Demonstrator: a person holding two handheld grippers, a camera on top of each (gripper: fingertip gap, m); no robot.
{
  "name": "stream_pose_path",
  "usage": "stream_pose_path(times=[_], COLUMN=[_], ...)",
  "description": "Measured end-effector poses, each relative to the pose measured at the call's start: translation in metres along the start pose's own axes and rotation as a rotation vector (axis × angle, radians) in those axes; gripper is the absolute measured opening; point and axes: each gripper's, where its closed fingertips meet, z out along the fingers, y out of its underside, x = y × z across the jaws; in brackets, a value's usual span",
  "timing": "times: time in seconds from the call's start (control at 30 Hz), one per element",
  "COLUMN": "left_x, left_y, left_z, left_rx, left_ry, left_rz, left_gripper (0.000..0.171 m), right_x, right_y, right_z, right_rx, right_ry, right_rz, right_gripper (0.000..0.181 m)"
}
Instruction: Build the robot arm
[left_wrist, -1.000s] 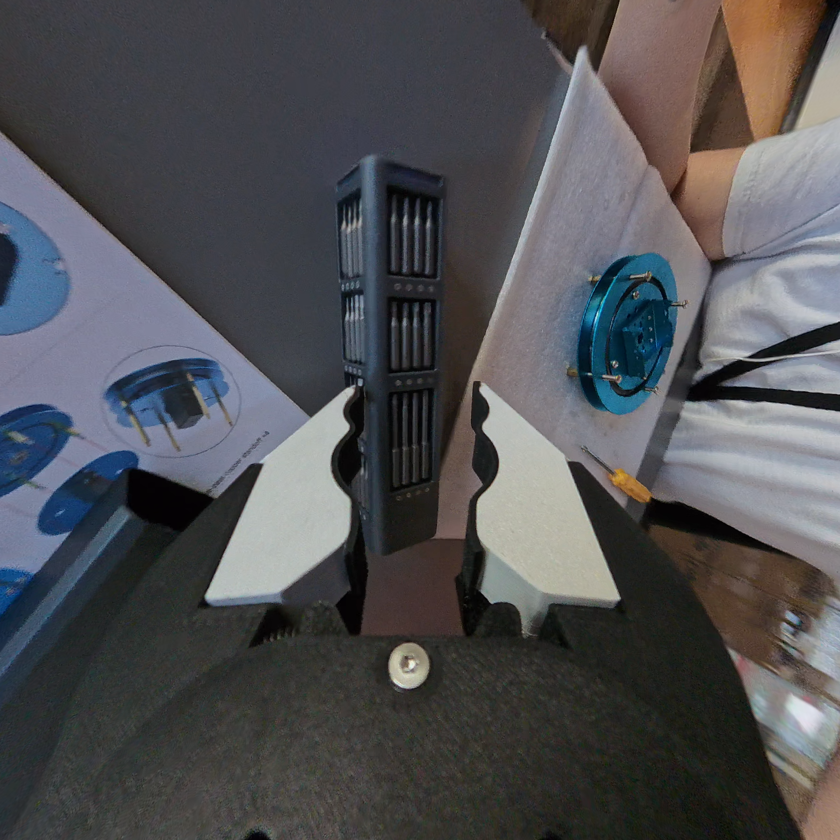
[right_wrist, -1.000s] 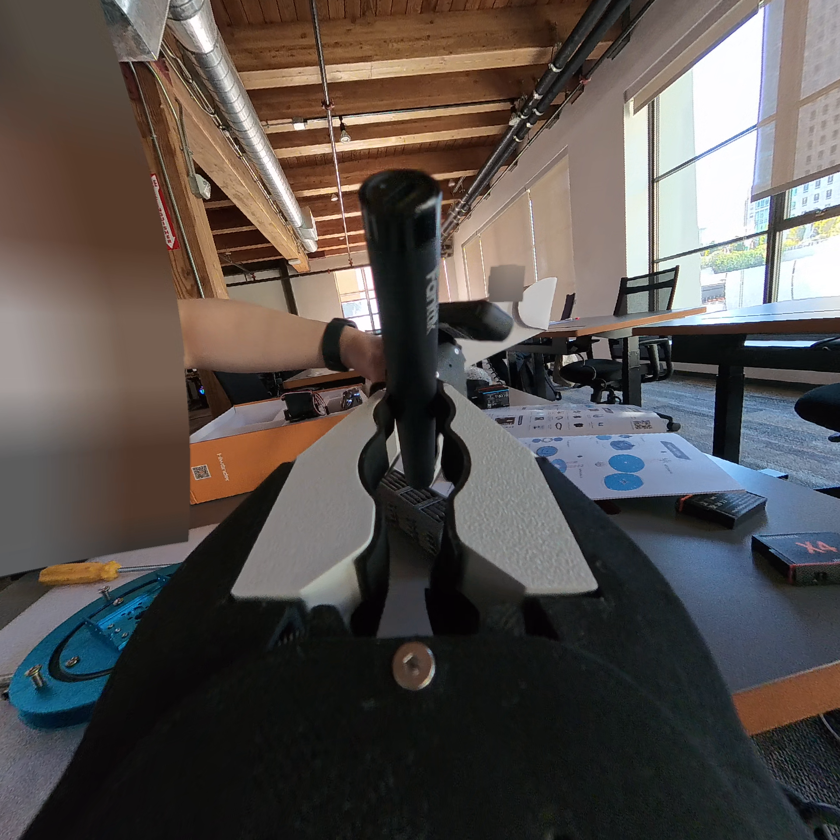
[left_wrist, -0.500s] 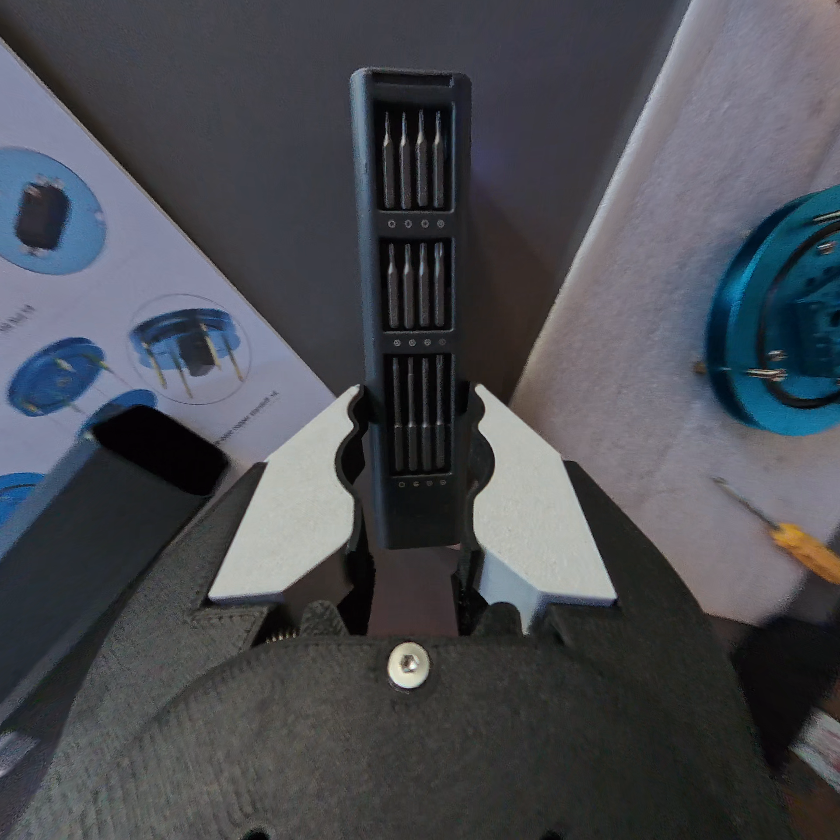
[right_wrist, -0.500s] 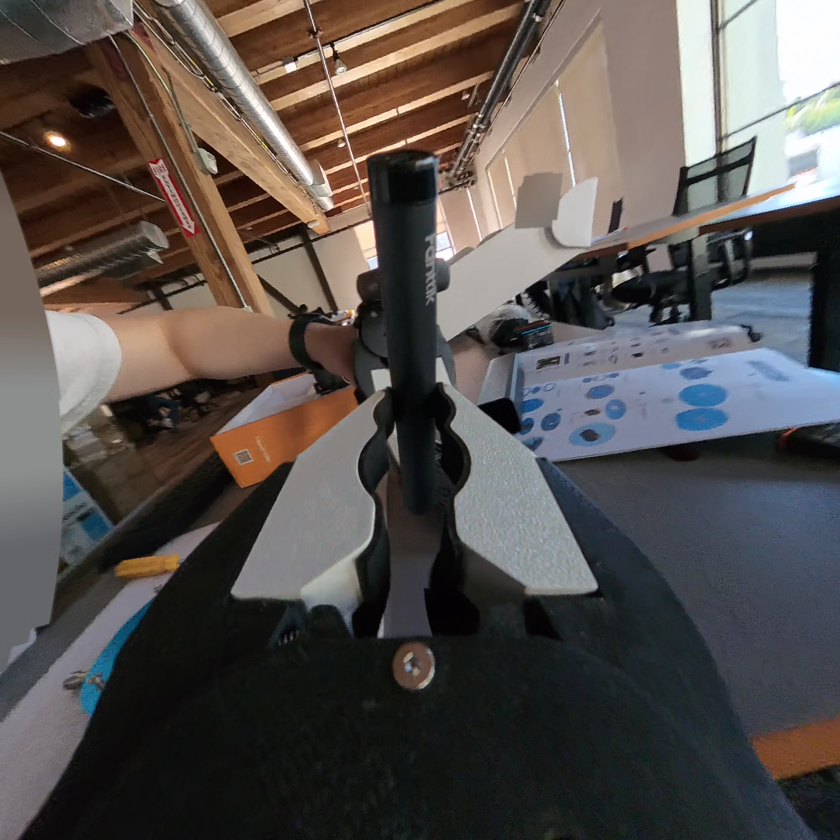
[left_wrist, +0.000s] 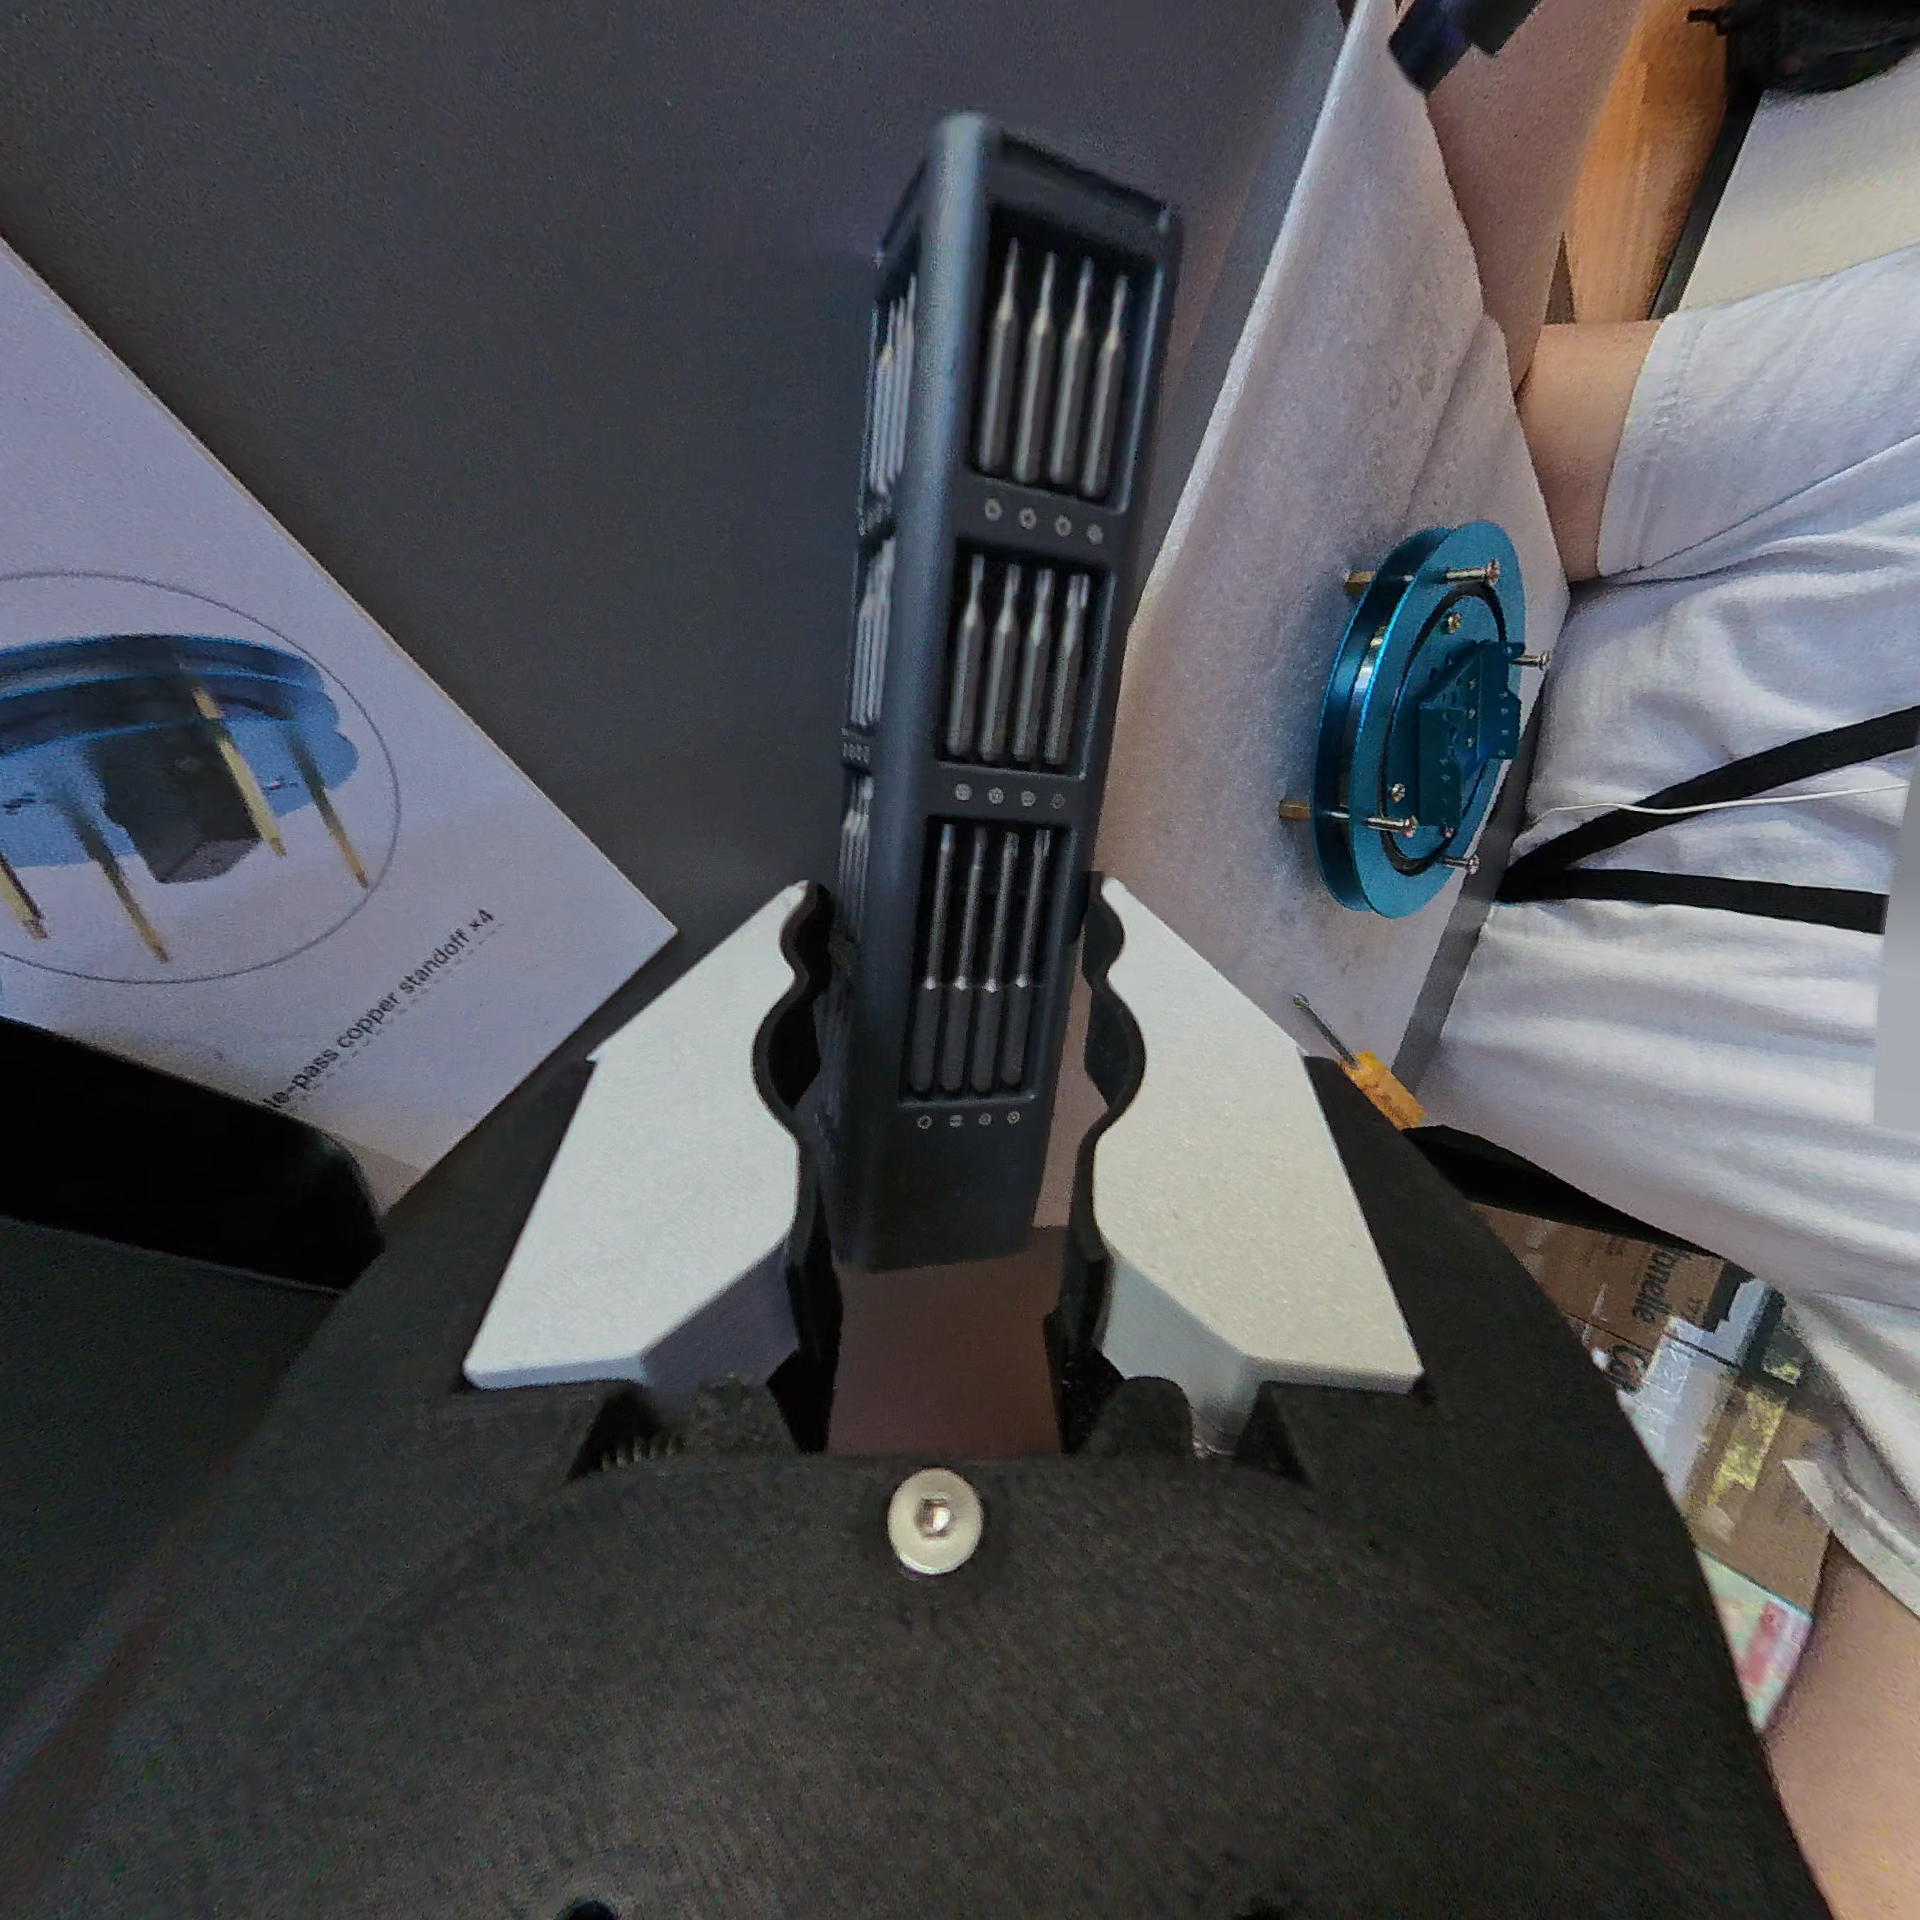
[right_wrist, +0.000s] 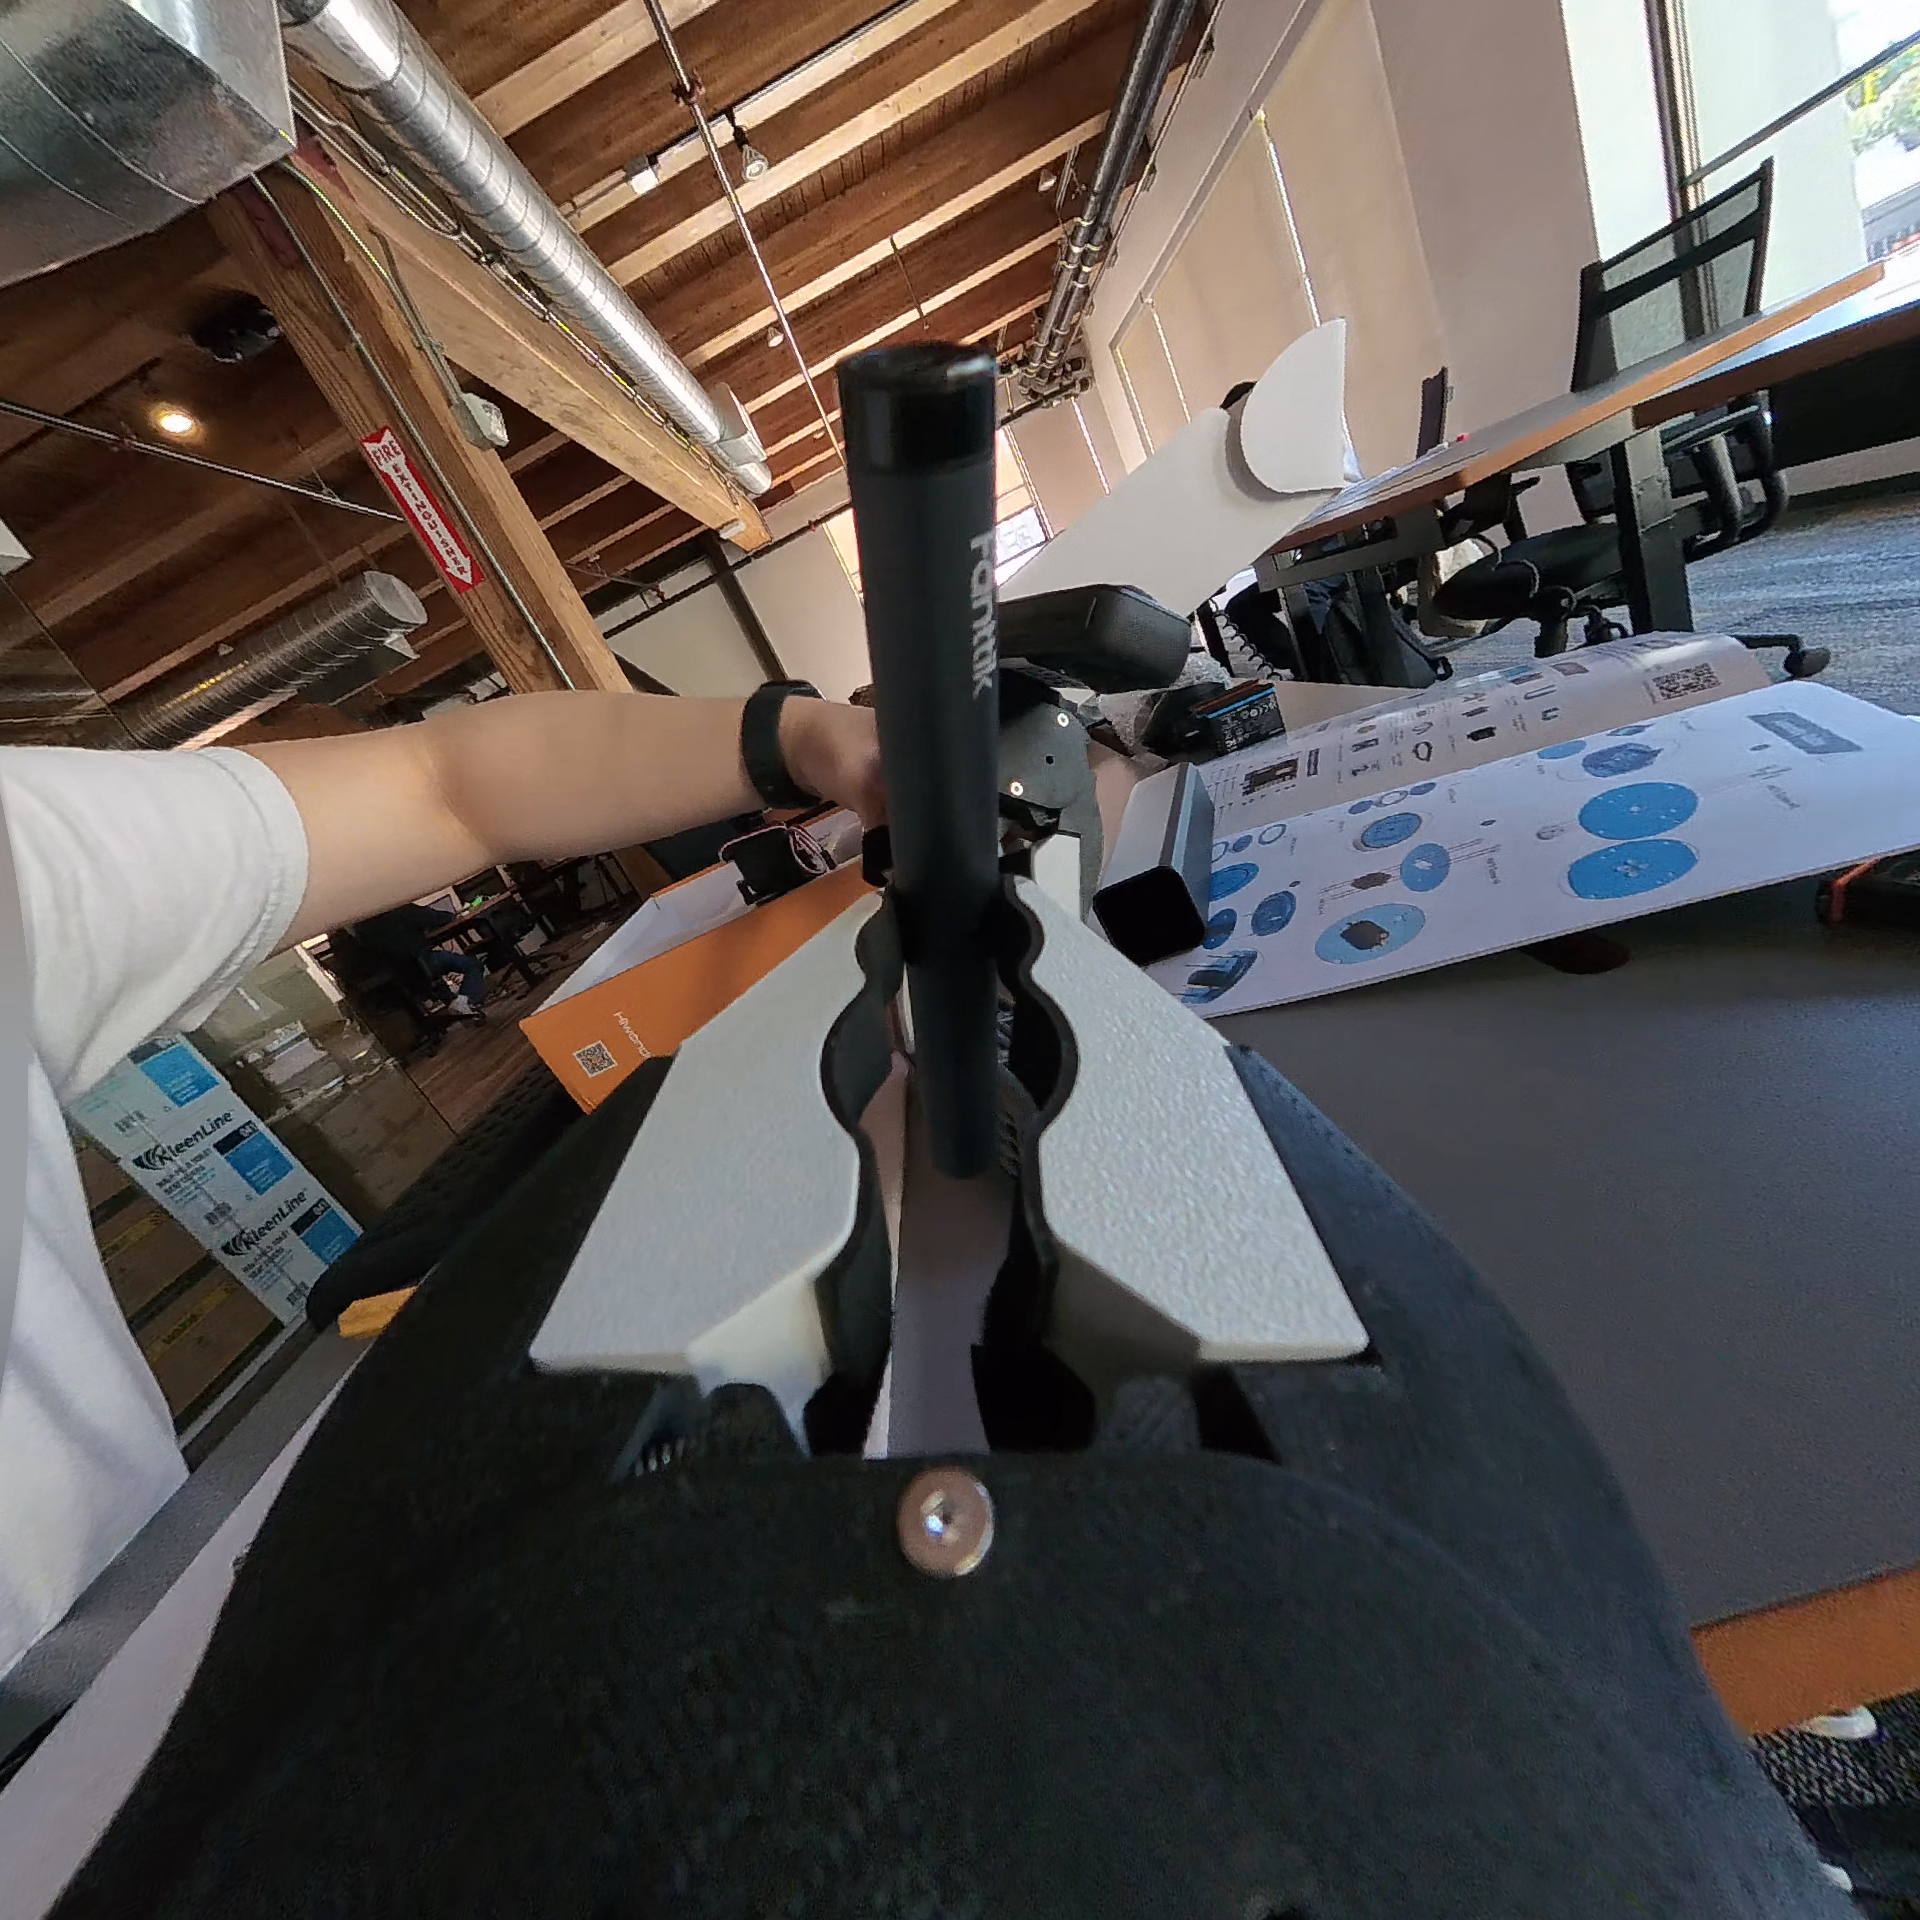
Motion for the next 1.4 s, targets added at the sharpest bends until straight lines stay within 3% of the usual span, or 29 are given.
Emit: stream_pose_path(times=[0.23,0.4,0.6,0.7,0.9,0.97,1.1,1.2,1.27,1.33,1.4], left_x=[-0.001,0.004,-0.001,-0.001,-0.001,0.0,-0.001,-0.001,-0.001,-0.001,-0.002], left_y=[-0.007,-0.007,-0.008,-0.007,-0.007,-0.006,-0.007,-0.007,-0.007,-0.008,-0.008], left_z=[-0.003,0.001,-0.002,-0.002,-0.001,-0.001,-0.001,-0.002,-0.002,-0.002,-0.003], left_rx=[0.079,0.051,0.024,0.027,0.005,-0.005,-0.003,-0.003,-0.005,-0.005,-0.003], left_ry=[0.13,0.176,0.083,0.1,0.075,0.063,0.08,0.081,0.086,0.103,0.126], left_rz=[-0.095,-0.133,-0.088,-0.118,-0.113,-0.099,-0.113,-0.116,-0.114,-0.118,-0.128], left_gripper=[0.046,0.047,0.047,0.047,0.047,0.047,0.047,0.047,0.047,0.047,0.047], right_x=[-0.003,-0.005,-0.028,-0.057,-0.077,-0.079,-0.082,-0.08,-0.078,-0.077,-0.07], right_y=[-0.001,-0.002,0.016,0.032,0.09,0.119,0.165,0.185,0.184,0.162,0.115], right_z=[-0.002,-0.002,0.01,0.019,0.039,0.045,0.055,0.058,0.053,0.057,0.071], right_rx=[0.006,0.014,-0.114,-0.309,-0.955,-1.157,-1.369,-1.379,-1.311,-1.116,-0.767], right_ry=[-0.014,-0.032,-0.113,-0.109,0.038,0.025,-0.014,-0.06,-0.103,-0.108,-0.069], right_rz=[-0.006,0.003,0.013,-0.059,-0.213,-0.292,-0.381,-0.463,-0.517,-0.579,-0.753], right_gripper=[0.016,0.016,0.016,0.016,0.016,0.016,0.016,0.017,0.02,0.02,0.03])
